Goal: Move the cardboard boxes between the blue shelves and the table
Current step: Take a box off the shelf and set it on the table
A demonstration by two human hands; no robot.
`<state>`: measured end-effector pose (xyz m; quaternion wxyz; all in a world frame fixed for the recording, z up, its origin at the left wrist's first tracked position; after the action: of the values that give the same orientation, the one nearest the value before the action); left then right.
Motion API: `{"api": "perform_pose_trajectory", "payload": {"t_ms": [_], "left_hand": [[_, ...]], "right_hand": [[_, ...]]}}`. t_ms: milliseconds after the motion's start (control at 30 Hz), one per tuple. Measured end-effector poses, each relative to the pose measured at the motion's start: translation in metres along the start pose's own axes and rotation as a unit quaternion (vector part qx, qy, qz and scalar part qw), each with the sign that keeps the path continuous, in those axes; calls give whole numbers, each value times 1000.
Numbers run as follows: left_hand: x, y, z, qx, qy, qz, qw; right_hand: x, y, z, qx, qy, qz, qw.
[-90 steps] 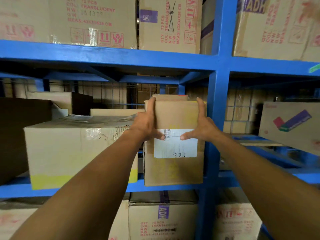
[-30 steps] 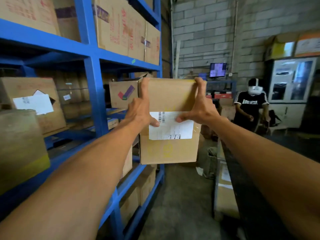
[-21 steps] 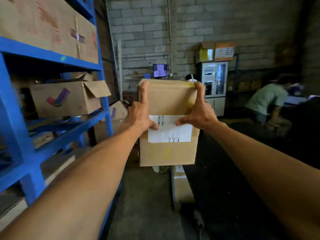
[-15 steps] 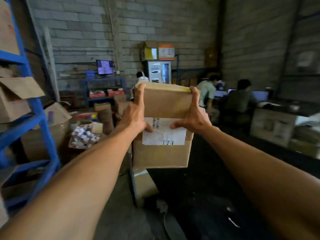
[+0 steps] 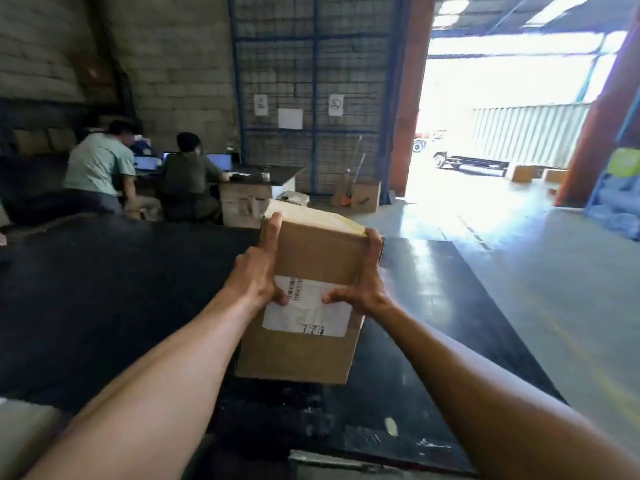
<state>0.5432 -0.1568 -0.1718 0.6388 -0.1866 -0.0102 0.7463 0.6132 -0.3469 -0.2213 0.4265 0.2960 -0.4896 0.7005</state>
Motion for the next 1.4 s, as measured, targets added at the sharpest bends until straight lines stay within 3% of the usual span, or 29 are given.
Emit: {"api": "perform_pose_trajectory", "payload": {"t_ms": [233, 533, 700, 800, 867, 967, 1067, 1200, 1267, 1400], "left_hand": [[-141, 15, -66, 69, 28, -100, 992], [-272, 24, -132, 64, 20, -152, 986], [-286, 24, -154, 49, 49, -102, 992], [-276, 28, -169, 123, 87, -11, 989], [-270, 34, -184, 192, 99, 4, 976], [-271, 51, -207, 219, 72, -28, 973], [-276, 57, -226, 191, 54, -33, 979], [-287, 55, -228, 154, 28, -72, 985], [-290, 51, -223, 122, -7, -93, 988], [-293, 42, -210, 75, -73, -151, 983]], "right_hand": [[-72, 61, 140, -99, 46, -48, 993], [-151, 93, 255, -113, 29, -111, 987], [-172, 101, 276, -128, 12, -108, 986], [-182, 110, 285, -126, 17, -111, 986], [-187, 116, 290, -127, 45, -142, 981], [-180, 118, 298, -99, 238, -195, 946], [-168, 106, 298, 16, 383, -112, 917], [-145, 82, 279, 140, 370, -8, 918], [-138, 76, 276, 127, 366, 15, 922], [-147, 78, 298, 69, 247, -22, 966]]}}
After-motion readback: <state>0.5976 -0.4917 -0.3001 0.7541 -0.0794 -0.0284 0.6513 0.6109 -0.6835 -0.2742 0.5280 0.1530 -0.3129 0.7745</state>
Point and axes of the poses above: each hand's wrist, its own y-axis away from the middle knuckle, its own z-axis out of the back of the hand, x = y × z, the point moved 2 cm from there along -y, towards the middle knuckle, and after that the axes turned 12 degrees about -y, right-handed, at the moved point
